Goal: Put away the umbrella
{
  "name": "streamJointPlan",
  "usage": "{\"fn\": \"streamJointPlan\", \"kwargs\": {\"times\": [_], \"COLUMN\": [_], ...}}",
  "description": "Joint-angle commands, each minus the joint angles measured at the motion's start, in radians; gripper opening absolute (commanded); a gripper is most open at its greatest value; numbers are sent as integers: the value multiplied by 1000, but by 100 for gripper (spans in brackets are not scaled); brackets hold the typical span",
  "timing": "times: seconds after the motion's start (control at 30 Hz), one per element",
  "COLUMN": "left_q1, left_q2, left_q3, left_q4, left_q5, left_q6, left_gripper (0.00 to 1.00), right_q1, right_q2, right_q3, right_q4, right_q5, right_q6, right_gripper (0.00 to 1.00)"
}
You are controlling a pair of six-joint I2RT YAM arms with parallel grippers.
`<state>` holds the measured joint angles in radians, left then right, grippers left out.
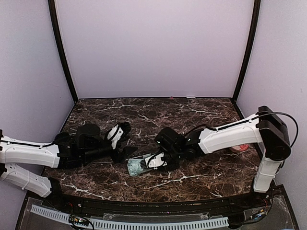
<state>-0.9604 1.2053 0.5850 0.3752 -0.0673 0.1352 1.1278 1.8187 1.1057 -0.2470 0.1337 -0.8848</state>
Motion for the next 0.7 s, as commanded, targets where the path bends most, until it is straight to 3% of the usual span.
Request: {"fn": "streamJointPlan", "kwargs": {"times": [0.0, 0.13, 0.27, 0.4, 0.57, 0.67], "left_q1": [-1, -4, -24, -73, -111, -119], "left_q2": [-154, -215, -231, -163, -11, 57], "left_q3": [-114, -161, -166, -109, -13, -10], "left_q4": [28, -5, -95, -195, -298, -278], "left_q5": [19, 129, 205, 254, 329, 321], "left_q6": [-45, 82, 229, 324, 360, 364], "left_gripper": [59, 46, 44, 50, 57, 59], "right_q1": [-28, -52, -92, -138, -201, -218], "right_q2": [0, 44, 120, 213, 363, 416], "right_q3": [40, 101, 182, 299, 455, 504], "right_q4": [-270, -366, -459, -559, -704, -731], "right_q5": [-208, -333, -505, -660, -806, -827], "right_q6": [215, 253, 274, 260, 270, 279], "right_gripper": [0, 0, 0, 1, 14, 20]}}
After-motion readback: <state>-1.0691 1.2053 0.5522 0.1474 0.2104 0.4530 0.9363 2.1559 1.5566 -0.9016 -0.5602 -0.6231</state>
